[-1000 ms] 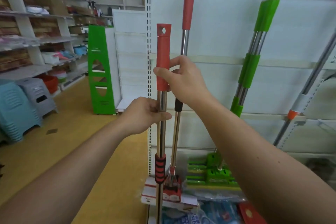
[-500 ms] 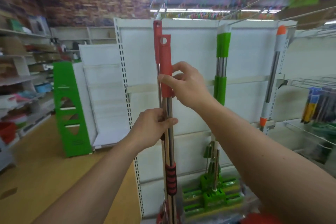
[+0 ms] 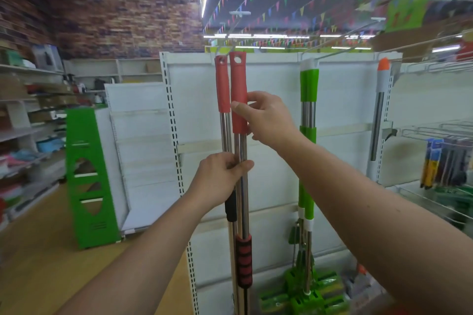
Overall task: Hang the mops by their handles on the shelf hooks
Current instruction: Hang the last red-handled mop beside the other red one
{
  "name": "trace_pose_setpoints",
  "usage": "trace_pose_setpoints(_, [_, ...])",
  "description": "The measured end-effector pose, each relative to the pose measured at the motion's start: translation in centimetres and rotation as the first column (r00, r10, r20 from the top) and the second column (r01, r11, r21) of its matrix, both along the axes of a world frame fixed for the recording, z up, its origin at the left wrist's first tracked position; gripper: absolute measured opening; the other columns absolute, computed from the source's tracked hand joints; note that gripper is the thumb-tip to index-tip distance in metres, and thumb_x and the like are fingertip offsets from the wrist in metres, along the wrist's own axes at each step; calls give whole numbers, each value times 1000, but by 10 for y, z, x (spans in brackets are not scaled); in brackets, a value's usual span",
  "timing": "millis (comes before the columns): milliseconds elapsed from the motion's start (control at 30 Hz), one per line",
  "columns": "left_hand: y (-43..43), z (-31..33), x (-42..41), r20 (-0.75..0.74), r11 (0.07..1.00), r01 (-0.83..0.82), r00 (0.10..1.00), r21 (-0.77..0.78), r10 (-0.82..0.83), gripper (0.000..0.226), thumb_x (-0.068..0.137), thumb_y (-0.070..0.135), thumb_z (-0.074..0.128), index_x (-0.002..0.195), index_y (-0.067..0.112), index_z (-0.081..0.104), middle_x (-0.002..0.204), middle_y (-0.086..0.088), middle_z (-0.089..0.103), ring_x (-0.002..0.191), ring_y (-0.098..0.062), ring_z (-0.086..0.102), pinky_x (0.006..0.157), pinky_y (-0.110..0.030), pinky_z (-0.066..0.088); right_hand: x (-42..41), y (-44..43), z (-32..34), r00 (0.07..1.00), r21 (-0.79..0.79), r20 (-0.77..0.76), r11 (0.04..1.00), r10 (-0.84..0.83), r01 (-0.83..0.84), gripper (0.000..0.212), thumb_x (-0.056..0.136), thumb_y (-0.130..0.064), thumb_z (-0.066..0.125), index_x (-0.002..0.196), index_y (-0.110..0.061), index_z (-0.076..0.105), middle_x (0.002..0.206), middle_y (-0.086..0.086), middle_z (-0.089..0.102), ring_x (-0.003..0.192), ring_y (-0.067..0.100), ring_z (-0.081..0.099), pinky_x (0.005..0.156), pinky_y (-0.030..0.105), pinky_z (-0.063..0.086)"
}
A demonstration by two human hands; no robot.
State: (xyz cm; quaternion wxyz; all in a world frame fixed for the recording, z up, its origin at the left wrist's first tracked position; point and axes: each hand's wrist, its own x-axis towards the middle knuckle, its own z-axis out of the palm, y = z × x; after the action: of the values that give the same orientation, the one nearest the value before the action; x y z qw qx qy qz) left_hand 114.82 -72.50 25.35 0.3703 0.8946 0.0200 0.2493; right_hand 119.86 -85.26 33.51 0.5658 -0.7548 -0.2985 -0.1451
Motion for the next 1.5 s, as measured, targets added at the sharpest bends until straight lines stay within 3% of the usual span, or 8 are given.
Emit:
trace_pose_setpoints(100, [0, 6, 4, 18, 999, -2, 1000, -53, 3, 35, 93, 52, 64, 91, 18, 72, 90, -6, 78, 85, -24, 72, 79, -46, 62, 1, 0, 7, 999, 9, 40, 1000, -11, 10, 27, 100, -40, 63, 121, -24, 71, 100, -1, 79, 83, 17, 77, 66, 29, 53])
trace_pose_setpoints(233, [0, 13, 10, 38, 995, -10, 999, -95, 13, 36, 91, 52, 66, 88, 17, 72, 91, -8, 79, 83, -25, 75, 70, -40, 64, 4, 0, 15, 996, 34, 84, 999, -4, 1, 8, 101, -36, 62, 103, -34, 69, 85, -7, 78, 71, 10, 75, 66, 27, 51])
trace_pose_setpoints(467, [1, 9, 15, 67, 992, -22, 997, -122, 30, 38, 90, 52, 67, 83, 15, 72, 87, -8, 79, 81, -26, 73, 78, -50, 62, 13, 8, 11, 991, 42, 130, 999, -27, 22, 15, 97, -43, 60, 100, -33, 72, 85, -4, 80, 80, 21, 79, 85, 50, 63])
trace_pose_setpoints(633, [1, 9, 18, 106, 990, -25, 994, -136, 40, 38, 89, 52, 67, 79, 16, 71, 84, -7, 78, 78, -24, 73, 76, -51, 62, 17, 12, 12, 987, 67, 160, 998, -32, 22, 14, 92, -48, 59, 95, -40, 70, 86, -5, 80, 84, 22, 78, 86, 52, 62])
trace_pose_setpoints(767, [3, 12, 23, 122, 987, -22, 992, -157, 42, 39, 88, 53, 68, 80, 14, 72, 85, -10, 78, 81, -26, 72, 75, -52, 62, 19, 16, 16, 988, 67, 147, 997, -40, 31, 40, 90, -52, 58, 118, -28, 75, 98, -4, 79, 87, 21, 78, 87, 49, 63])
trace_pose_setpoints(1167, [11, 8, 56, 120, 988, -25, 992, -153, 44, 40, 92, 48, 67, 77, 11, 69, 86, -14, 77, 75, -31, 72, 48, -27, 55, 47, 27, 16, 987, 7, 138, 997, -80, 80, 33, 98, -47, 56, 117, -29, 75, 93, -6, 79, 83, 21, 78, 86, 50, 63])
trace_pose_setpoints(1333, [24, -2, 71, 126, 986, -42, 990, -163, 63, 45, 91, 51, 65, 75, 10, 68, 80, -11, 77, 75, -28, 73, 69, -48, 63, 63, 41, 10, 993, -21, 97, 997, -72, 75, 30, 99, -43, 54, 110, -24, 75, 82, -5, 77, 83, 23, 77, 88, 51, 61])
trace_pose_setpoints(1500, [32, -3, 85, 140, 990, -63, 987, -129, 81, 47, 93, 52, 62, 79, 7, 70, 82, -9, 78, 74, -26, 71, 77, -48, 59, 79, 55, 6, 989, -26, 103, 994, -102, 105, 32, 98, -48, 51, 106, -27, 73, 76, -6, 73, 83, 23, 75, 86, 50, 60])
